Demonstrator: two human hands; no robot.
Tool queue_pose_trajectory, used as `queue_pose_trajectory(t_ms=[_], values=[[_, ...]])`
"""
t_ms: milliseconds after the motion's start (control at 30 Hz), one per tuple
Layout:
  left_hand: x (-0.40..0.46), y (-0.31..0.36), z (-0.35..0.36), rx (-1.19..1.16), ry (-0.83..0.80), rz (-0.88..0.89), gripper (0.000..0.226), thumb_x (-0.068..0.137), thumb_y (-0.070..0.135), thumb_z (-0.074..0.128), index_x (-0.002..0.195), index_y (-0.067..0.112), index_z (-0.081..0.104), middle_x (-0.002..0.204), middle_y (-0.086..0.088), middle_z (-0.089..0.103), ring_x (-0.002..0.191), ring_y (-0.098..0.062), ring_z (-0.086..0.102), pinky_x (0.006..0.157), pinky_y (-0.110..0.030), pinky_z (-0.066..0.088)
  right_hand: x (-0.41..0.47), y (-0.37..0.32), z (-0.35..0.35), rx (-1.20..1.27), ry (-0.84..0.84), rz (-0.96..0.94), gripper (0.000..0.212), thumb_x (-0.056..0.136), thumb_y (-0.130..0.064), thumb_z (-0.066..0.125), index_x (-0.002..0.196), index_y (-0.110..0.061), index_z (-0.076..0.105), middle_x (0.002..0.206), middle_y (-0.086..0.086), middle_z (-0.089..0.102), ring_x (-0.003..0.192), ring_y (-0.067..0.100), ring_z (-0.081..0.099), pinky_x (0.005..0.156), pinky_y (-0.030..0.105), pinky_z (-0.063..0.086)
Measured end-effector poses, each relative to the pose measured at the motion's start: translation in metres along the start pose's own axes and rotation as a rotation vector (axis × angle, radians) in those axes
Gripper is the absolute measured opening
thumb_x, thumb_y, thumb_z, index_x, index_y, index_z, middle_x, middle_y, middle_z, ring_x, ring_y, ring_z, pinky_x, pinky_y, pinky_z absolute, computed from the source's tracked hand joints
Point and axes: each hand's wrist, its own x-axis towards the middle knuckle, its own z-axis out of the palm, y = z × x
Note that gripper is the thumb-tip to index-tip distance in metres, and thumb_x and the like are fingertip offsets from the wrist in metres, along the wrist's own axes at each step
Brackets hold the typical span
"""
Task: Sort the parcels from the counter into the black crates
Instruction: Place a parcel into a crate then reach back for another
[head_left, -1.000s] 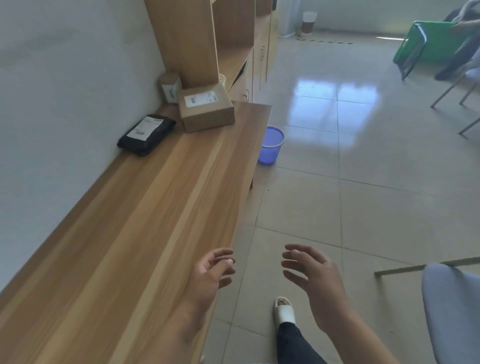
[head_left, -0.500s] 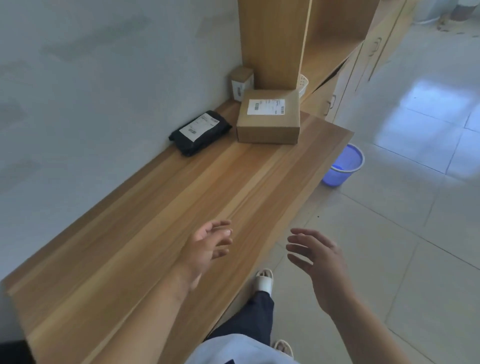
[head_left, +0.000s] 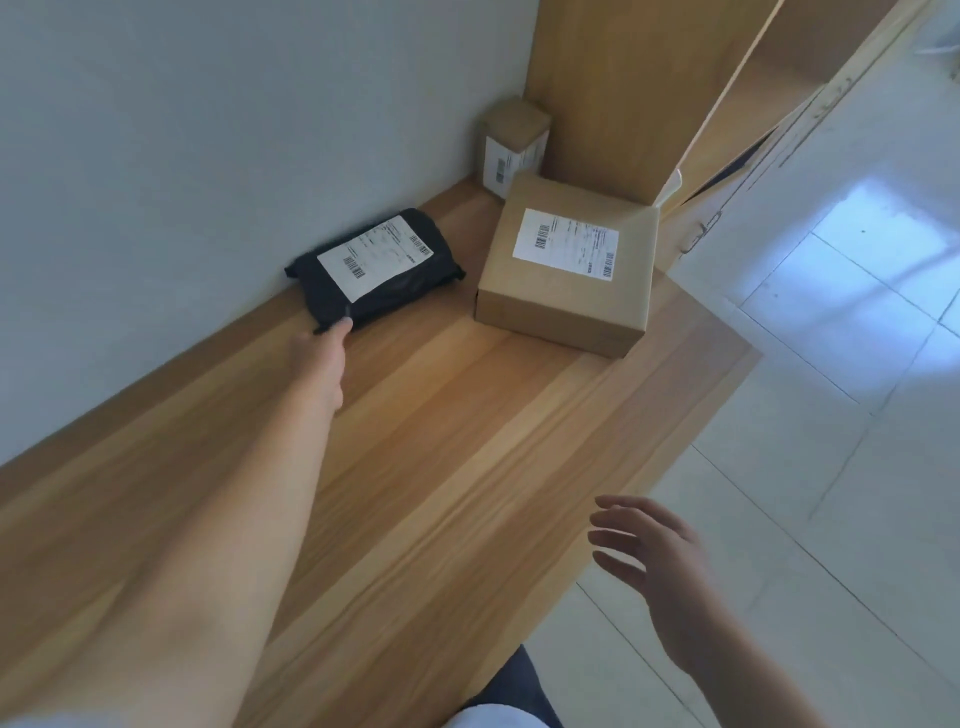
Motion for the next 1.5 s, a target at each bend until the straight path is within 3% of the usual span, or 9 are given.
queue_pose_trajectory(t_ms=[133,267,467,567,800,967,1133,1233,1500], values=[[0.024,0.028,0.021,-0.123,0.097,-0.049,0.065,0.093,0.036,0.074,0.147,0.012,0.048,0.139,0.001,0.058,0.122,-0.02,0.055,0.102,-0.037,0.045,0.037,-0.023,0.014,0.039,0.014,0.096,0.018,0.101,-0.004,0.056,0.102,-0.003,0.074,0.09,0.014,0.071,0.085,0.028,0.07,0.079,0.038,0.058],[0.035,0.032,0.028,-0.179,0.136,-0.128,0.045,0.099,0.024,0.068,0.141,0.013,0.058,0.141,0.001,0.062,0.125,-0.018,0.058,0.091,-0.029,0.047,0.058,-0.038,0.025,0.037,-0.022,0.107,0.018,0.101,-0.007,0.056,0.099,-0.006,0.074,0.086,0.012,0.071,0.082,0.027,0.069,0.084,0.042,0.058],[0.015,0.022,0.024,-0.327,0.132,-0.144,0.042,0.097,0.022,0.069,0.137,0.012,0.061,0.134,0.0,0.061,0.124,-0.02,0.057,0.097,-0.03,0.049,0.071,-0.046,0.03,-0.038,-0.072,0.135,0.02,0.102,-0.009,0.056,0.102,-0.003,0.075,0.086,0.013,0.072,0.083,0.028,0.07,0.083,0.043,0.059],[-0.007,0.006,0.017,-0.539,0.037,-0.09,0.02,0.098,0.012,0.065,0.118,0.014,0.062,0.122,-0.001,0.062,0.126,-0.021,0.058,0.083,-0.027,0.055,0.071,-0.055,0.036,-0.064,-0.134,0.154,0.019,0.102,-0.01,0.058,0.106,-0.002,0.074,0.088,0.014,0.072,0.085,0.029,0.07,0.083,0.043,0.059],[-0.144,-0.038,0.018,-0.782,-0.029,0.103,0.01,0.101,0.002,0.057,0.103,0.009,0.065,0.107,-0.007,0.075,0.099,-0.016,0.072,0.096,-0.035,0.055,0.059,-0.078,0.067,-0.057,-0.452,0.226,0.032,0.098,-0.026,0.068,0.123,-0.008,0.066,0.121,0.014,0.07,0.105,0.03,0.071,0.091,0.045,0.058],[-0.252,-0.07,0.044,-0.75,-0.01,0.167,0.006,0.099,0.001,0.058,0.101,0.004,0.063,0.111,-0.017,0.073,0.101,-0.025,0.069,0.088,-0.033,0.053,0.048,-0.095,0.059,-0.001,-0.672,0.292,0.051,0.089,-0.043,0.076,0.123,-0.006,0.065,0.117,0.013,0.069,0.114,0.033,0.069,0.093,0.05,0.057],[-0.32,-0.101,0.076,-0.774,0.0,0.266,0.011,0.087,0.002,0.07,0.094,0.007,0.062,0.11,-0.02,0.07,0.104,-0.027,0.067,0.093,-0.038,0.051,0.049,-0.087,0.012,0.085,-0.786,0.369,0.042,0.092,-0.031,0.074,0.127,-0.009,0.067,0.115,0.016,0.071,0.098,0.033,0.072,0.083,0.048,0.061],[-0.348,-0.115,0.093,-0.791,-0.003,0.291,0.013,0.083,0.008,0.07,0.091,0.007,0.06,0.112,-0.023,0.067,0.106,-0.03,0.065,0.1,-0.041,0.051,0.052,-0.076,-0.024,0.141,-0.861,0.422,0.036,0.094,-0.022,0.07,0.127,-0.009,0.068,0.113,0.017,0.074,0.093,0.032,0.076,0.093,0.05,0.058],[-0.417,-0.14,0.138,-0.533,-0.037,0.477,0.024,0.076,0.024,0.08,0.094,0.012,0.07,0.11,-0.021,0.071,0.106,-0.034,0.065,0.103,-0.056,0.047,0.055,-0.099,-0.102,0.126,-1.002,0.233,0.041,0.075,-0.021,0.072,0.115,-0.012,0.071,0.1,0.009,0.076,0.083,0.025,0.072,0.081,0.043,0.058]])
